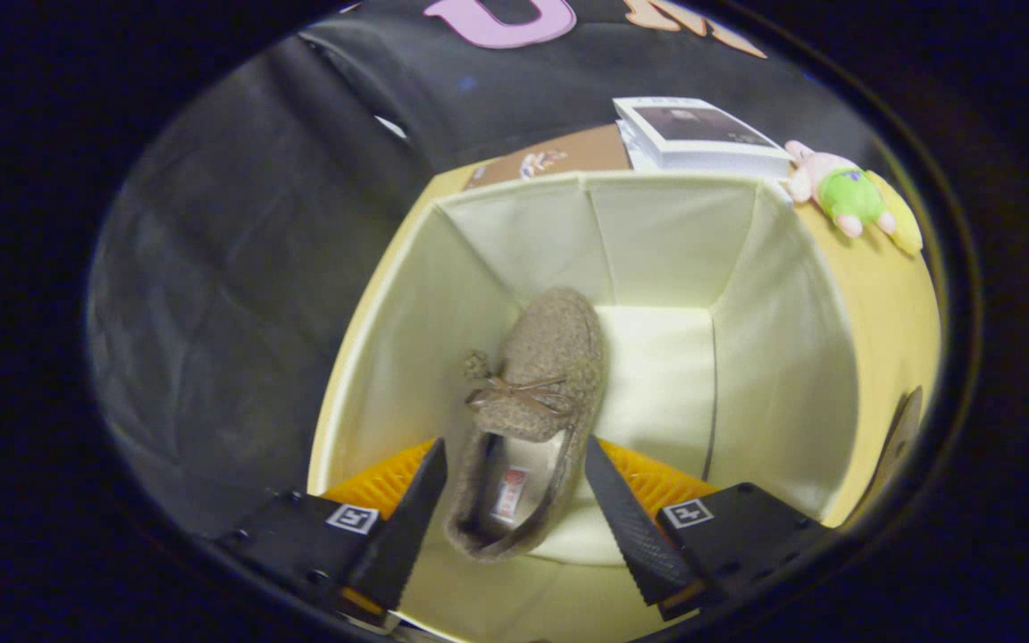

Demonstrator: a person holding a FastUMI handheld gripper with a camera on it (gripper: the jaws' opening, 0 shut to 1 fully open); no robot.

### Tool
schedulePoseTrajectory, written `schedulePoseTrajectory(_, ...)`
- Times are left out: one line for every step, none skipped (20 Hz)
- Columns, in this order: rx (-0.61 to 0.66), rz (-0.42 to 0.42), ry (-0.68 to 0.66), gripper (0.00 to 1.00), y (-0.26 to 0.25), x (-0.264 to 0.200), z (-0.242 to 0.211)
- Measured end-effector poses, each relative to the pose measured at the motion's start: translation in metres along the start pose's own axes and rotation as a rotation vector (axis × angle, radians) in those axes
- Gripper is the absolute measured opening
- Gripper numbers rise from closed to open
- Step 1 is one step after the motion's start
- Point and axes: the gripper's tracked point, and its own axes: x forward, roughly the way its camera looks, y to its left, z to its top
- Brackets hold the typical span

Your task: Open the storage box then place both shoes into the box .Put the left shoe in first, then the right shoe, with the right side of both shoes facing outward in a uniform manner.

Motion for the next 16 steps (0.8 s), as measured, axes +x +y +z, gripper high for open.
schedulePoseTrajectory(-0.023,0.023,-0.028,1.0,0.002,-0.011,0.006)
schedulePoseTrajectory(-0.051,0.042,-0.063,1.0,0.003,-0.026,0.013)
schedulePoseTrajectory(-0.081,0.06,-0.103,1.0,0.002,-0.039,0.021)
schedulePoseTrajectory(-0.112,0.075,-0.147,1.0,0.001,-0.051,0.027)
schedulePoseTrajectory(-0.146,0.083,-0.192,1.0,-0.003,-0.064,0.034)
schedulePoseTrajectory(-0.18,0.081,-0.233,1.0,-0.01,-0.075,0.039)
schedulePoseTrajectory(-0.211,0.074,-0.271,1.0,-0.019,-0.087,0.044)
schedulePoseTrajectory(-0.237,0.064,-0.308,1.0,-0.028,-0.098,0.047)
schedulePoseTrajectory(-0.256,0.05,-0.341,1.0,-0.039,-0.108,0.051)
schedulePoseTrajectory(-0.268,0.037,-0.37,1.0,-0.05,-0.116,0.053)
schedulePoseTrajectory(-0.276,0.026,-0.393,1.0,-0.061,-0.126,0.054)
schedulePoseTrajectory(-0.28,0.004,-0.43,1.0,-0.073,-0.136,0.058)
schedulePoseTrajectory(-0.284,-0.019,-0.469,1.0,-0.087,-0.146,0.062)
schedulePoseTrajectory(-0.288,-0.04,-0.498,1.0,-0.1,-0.155,0.063)
schedulePoseTrajectory(-0.289,-0.059,-0.525,1.0,-0.113,-0.166,0.065)
schedulePoseTrajectory(-0.288,-0.08,-0.549,1.0,-0.13,-0.172,0.058)
